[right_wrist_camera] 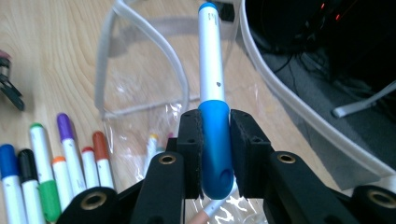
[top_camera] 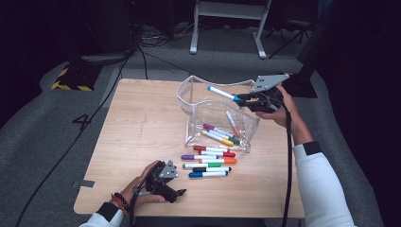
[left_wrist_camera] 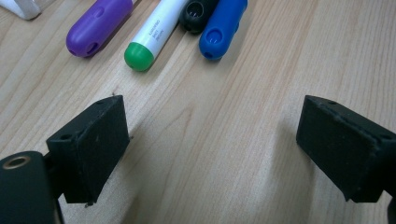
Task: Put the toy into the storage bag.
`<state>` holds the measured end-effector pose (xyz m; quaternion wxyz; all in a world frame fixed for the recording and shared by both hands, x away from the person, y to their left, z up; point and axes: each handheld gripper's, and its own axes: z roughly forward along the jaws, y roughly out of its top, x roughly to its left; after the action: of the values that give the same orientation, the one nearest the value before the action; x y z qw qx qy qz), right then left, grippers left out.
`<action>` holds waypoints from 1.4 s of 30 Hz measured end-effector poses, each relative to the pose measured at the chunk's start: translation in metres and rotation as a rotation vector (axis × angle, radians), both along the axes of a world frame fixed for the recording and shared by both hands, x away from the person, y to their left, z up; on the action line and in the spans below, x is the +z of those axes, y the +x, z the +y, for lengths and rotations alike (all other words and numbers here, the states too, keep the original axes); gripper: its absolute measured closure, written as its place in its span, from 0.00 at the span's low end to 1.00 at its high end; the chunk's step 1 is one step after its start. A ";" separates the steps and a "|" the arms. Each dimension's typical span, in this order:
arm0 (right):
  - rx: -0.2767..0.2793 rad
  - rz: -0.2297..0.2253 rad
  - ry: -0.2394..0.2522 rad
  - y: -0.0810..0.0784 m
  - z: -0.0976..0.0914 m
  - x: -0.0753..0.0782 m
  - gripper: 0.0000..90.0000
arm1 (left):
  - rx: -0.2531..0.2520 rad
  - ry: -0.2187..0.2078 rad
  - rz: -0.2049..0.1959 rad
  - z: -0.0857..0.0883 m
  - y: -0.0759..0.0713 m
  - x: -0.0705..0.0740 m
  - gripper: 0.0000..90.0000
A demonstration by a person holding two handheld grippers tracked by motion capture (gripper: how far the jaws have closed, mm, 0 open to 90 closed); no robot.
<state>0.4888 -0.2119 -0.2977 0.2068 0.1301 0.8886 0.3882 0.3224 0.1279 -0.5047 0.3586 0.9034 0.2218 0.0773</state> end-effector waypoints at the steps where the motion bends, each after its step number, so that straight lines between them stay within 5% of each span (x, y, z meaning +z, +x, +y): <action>1: -0.003 0.009 -0.013 0.005 0.001 -0.002 0.84 | 0.000 -0.001 0.000 0.000 0.000 0.000 0.11; 12: -0.065 0.142 -0.135 0.036 0.015 -0.020 0.84 | 0.001 -0.001 -0.001 0.000 -0.001 0.000 0.11; 17: -0.045 0.199 -0.206 0.037 0.025 -0.027 0.84 | 0.001 -0.001 -0.002 0.000 -0.001 0.000 0.11; 24: 0.025 0.339 -0.259 0.034 0.025 -0.035 0.83 | 0.001 0.003 -0.001 0.001 -0.001 0.000 0.11; 31: 0.038 0.355 -0.278 0.032 0.027 -0.036 0.81 | 0.003 0.001 0.000 0.001 -0.001 0.000 0.11; 35: -0.004 0.317 -0.280 0.032 0.027 -0.035 0.72 | 0.003 0.001 0.000 0.001 -0.001 0.000 0.11; 42: -0.059 0.224 -0.173 0.026 0.014 -0.019 0.59 | 0.001 0.000 0.000 0.001 -0.001 0.000 0.11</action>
<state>0.5145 -0.1974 -0.3170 0.1281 0.1802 0.9321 0.2869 0.3217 0.1288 -0.5046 0.3583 0.9034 0.2223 0.0774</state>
